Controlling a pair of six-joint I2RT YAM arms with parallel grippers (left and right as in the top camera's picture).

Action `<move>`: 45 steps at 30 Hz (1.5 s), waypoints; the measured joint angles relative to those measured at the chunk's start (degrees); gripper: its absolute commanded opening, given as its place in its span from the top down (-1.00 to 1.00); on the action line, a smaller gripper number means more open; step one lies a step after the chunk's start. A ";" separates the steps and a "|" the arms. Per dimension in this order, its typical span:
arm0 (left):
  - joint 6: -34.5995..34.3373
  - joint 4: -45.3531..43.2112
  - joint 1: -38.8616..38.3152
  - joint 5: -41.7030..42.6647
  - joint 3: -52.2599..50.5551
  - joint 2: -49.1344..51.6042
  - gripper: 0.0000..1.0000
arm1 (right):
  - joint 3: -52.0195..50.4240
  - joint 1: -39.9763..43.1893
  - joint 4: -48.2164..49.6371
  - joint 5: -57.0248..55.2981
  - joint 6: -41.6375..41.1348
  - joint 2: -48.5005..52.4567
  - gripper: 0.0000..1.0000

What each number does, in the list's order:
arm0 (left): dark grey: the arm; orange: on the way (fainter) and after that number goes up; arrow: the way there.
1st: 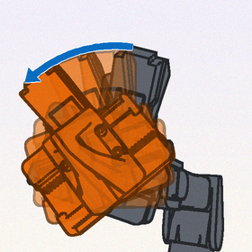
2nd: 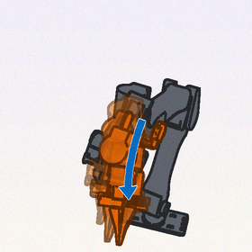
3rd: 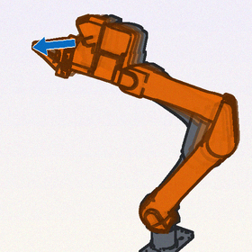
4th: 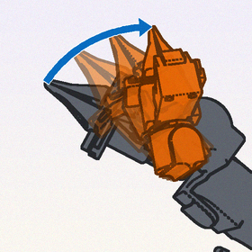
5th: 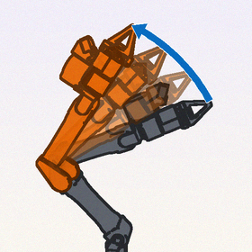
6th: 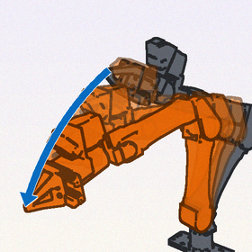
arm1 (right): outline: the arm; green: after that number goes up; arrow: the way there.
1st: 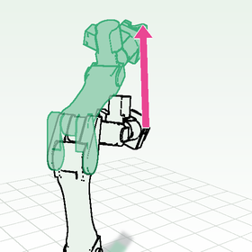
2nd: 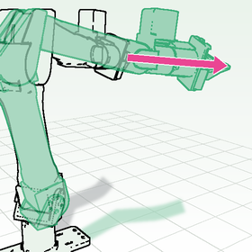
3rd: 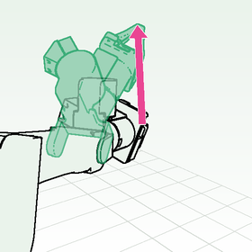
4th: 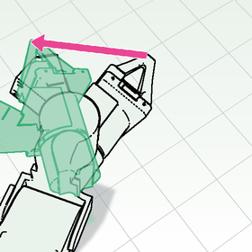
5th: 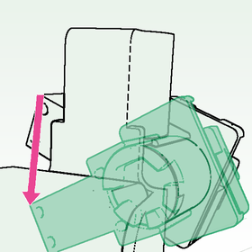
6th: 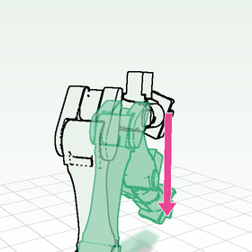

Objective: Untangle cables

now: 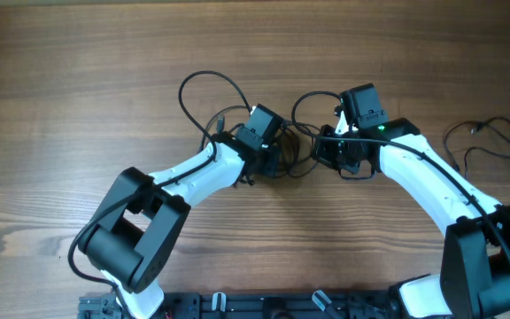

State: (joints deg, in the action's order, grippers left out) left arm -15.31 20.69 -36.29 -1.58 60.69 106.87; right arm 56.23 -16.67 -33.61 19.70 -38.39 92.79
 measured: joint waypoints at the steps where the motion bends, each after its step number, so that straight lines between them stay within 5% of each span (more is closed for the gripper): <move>1: -0.31 0.02 0.00 -0.11 0.00 0.20 0.70 | 0.00 0.00 0.00 0.00 0.00 0.00 0.91; 3: -0.37 0.02 0.00 -0.33 0.00 0.28 0.92 | 0.00 0.00 0.00 0.00 0.00 0.00 0.91; 16: -0.26 8.26 5.77 -0.52 -0.04 -6.93 0.92 | -0.02 0.90 -2.10 -3.23 -0.74 0.00 0.91; 30: -0.26 14.69 28.48 2.05 -0.02 -25.07 0.90 | -0.02 25.55 -7.54 -7.89 1.95 0.00 0.91; 41: -0.92 16.90 32.61 5.62 -0.02 -25.07 0.92 | -0.02 27.39 -7.28 -5.77 6.67 0.00 0.91; 43: -1.68 17.27 32.61 6.51 -0.02 -25.07 0.90 | -0.02 27.39 -6.38 -3.10 9.11 0.00 0.92; 45: -2.25 17.27 32.61 9.64 -0.04 -25.07 0.66 | -0.02 27.30 -5.75 0.98 12.46 0.00 0.92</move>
State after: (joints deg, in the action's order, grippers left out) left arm -17.56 37.95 -3.68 8.05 60.64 81.80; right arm 56.21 10.63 -39.35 20.69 -25.93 92.79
